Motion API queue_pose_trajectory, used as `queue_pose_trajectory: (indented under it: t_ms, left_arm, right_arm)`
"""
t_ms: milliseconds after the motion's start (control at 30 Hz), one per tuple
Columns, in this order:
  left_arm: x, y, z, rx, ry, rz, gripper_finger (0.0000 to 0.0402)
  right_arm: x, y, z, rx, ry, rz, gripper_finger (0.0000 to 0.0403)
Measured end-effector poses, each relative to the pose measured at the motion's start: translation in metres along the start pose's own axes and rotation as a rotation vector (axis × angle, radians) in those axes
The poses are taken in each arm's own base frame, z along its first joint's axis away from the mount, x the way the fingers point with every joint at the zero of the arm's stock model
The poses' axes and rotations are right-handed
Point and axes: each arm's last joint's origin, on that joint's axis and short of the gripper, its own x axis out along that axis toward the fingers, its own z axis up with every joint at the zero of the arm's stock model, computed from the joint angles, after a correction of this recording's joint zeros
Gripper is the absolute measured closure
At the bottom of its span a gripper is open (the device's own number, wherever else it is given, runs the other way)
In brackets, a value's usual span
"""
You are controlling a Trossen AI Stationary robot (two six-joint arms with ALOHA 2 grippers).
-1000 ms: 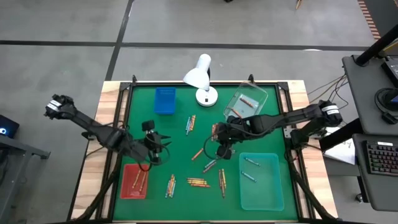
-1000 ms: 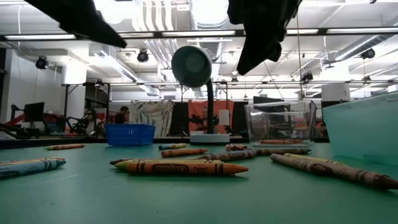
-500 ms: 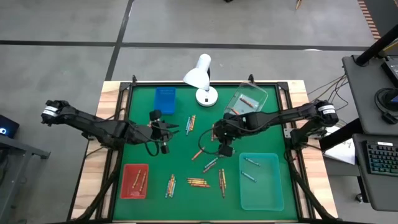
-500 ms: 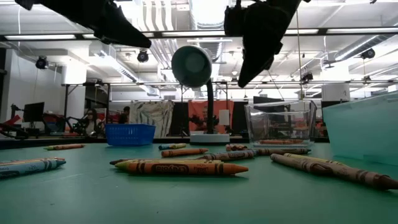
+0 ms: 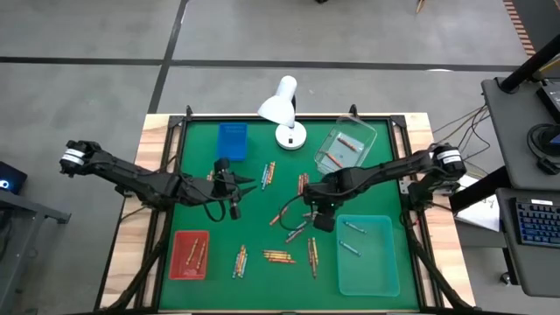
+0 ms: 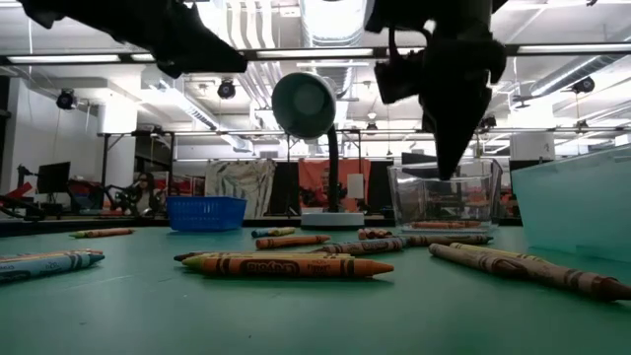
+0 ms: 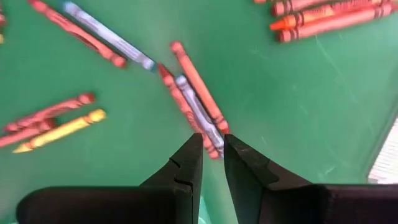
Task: Sort crayons
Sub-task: Put the brown crayon into the blue bin
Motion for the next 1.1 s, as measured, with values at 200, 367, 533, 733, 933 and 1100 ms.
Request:
queue_pose_trajectory:
  t_ms: [200,367,533,733,933,1100]
  left_arm:
    - [0.000,0.000,0.007,-0.019,-0.017,0.003,0.0326]
    - [0.000,-0.001,0.008,-0.036,-0.017,0.000,0.0326]
    - [0.001,-0.002,0.006,-0.035,-0.010,0.000,0.0326]
    - [0.003,-0.003,0.005,-0.029,0.000,0.000,0.0326]
    - [0.003,-0.003,0.005,-0.027,0.000,0.000,0.0326]
    - [0.003,-0.003,0.005,-0.025,0.001,0.000,0.0326]
  right_arm:
    - [0.020,0.001,0.004,-0.050,0.041,-0.020,0.0346]
    - [0.031,0.002,0.008,-0.165,0.037,-0.018,0.0346]
    - [0.037,0.004,0.012,-0.217,0.010,-0.010,0.0343]
    - [0.042,0.003,0.014,-0.239,-0.001,-0.046,0.0310]
    - [0.051,0.002,0.015,-0.262,0.021,-0.076,0.0303]
    - [0.061,0.002,0.015,-0.264,0.049,-0.084,0.0305]
